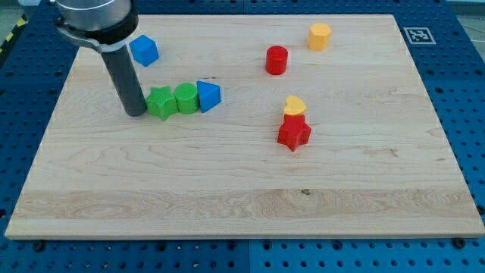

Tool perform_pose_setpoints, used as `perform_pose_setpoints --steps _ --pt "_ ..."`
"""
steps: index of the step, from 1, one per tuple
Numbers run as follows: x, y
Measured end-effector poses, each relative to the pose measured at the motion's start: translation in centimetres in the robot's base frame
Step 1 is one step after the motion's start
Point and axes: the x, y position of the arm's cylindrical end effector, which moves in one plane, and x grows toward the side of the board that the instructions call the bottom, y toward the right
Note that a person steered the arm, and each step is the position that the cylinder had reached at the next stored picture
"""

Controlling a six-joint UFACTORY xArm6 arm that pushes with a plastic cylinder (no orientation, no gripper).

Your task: Place the blue cube above the blue triangle

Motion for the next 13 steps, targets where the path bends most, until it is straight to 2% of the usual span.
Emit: perform_pose_setpoints --steps 2,4,8,10,12,13 --pt "0.0 -0.5" --pt "-0.8 -3.8" --pt "-8.8 -8.1" --pt "-9.3 -9.3" --pt "-13.4 -9.9" --pt "-14.0 -9.9"
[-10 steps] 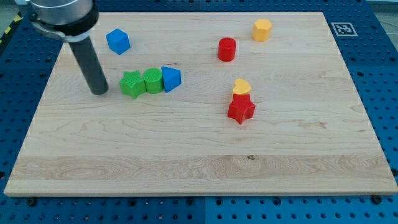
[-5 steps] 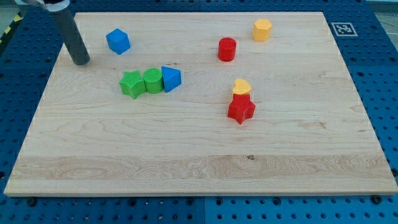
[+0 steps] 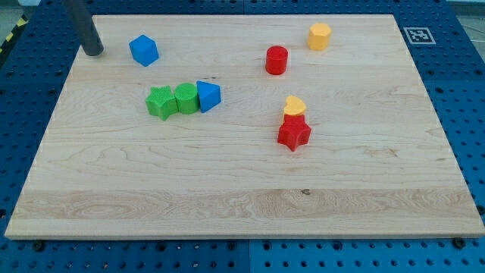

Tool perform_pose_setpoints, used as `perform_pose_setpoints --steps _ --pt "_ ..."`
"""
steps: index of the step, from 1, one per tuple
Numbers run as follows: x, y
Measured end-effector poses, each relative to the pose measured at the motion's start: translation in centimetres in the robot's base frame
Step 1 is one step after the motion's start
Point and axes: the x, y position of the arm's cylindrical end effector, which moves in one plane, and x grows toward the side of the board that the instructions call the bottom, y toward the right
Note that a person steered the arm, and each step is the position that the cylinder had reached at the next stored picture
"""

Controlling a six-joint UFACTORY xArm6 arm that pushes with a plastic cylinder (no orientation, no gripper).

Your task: Place the blue cube above the blue triangle

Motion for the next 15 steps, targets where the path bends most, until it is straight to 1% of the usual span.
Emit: perform_pose_setpoints --steps 2,5,7,8,11,12,15 --pt "-1.7 2.5" --pt "-1.5 2.7" --pt "-1.3 6.4" --pt "0.1 8.3" --pt "0.4 8.4" --pt "1.4 8.4" --pt "1.5 9.7"
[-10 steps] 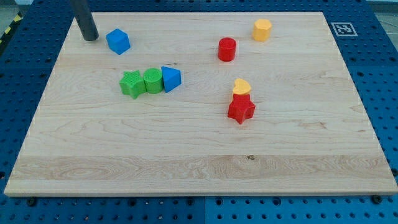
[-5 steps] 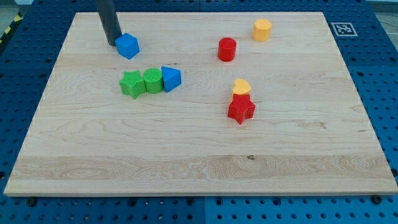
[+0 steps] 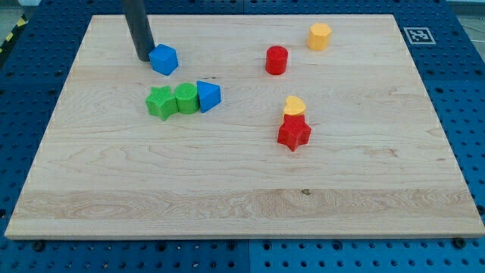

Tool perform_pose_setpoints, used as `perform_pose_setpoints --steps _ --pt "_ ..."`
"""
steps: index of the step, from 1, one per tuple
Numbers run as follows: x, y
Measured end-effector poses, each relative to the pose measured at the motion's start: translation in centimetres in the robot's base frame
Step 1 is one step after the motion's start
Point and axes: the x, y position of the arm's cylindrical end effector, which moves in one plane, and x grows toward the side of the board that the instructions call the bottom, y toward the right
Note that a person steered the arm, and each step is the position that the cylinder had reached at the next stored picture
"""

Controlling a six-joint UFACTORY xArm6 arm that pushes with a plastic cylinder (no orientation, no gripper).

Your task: Place the blue cube above the blue triangle

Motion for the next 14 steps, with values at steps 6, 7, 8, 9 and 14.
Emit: perform_pose_setpoints --steps 6,7,8,9,14 --pt "1.7 3.7" --pt "1.0 4.3" --pt "1.0 5.8" --pt "1.0 7.1" --pt "3.9 6.3"
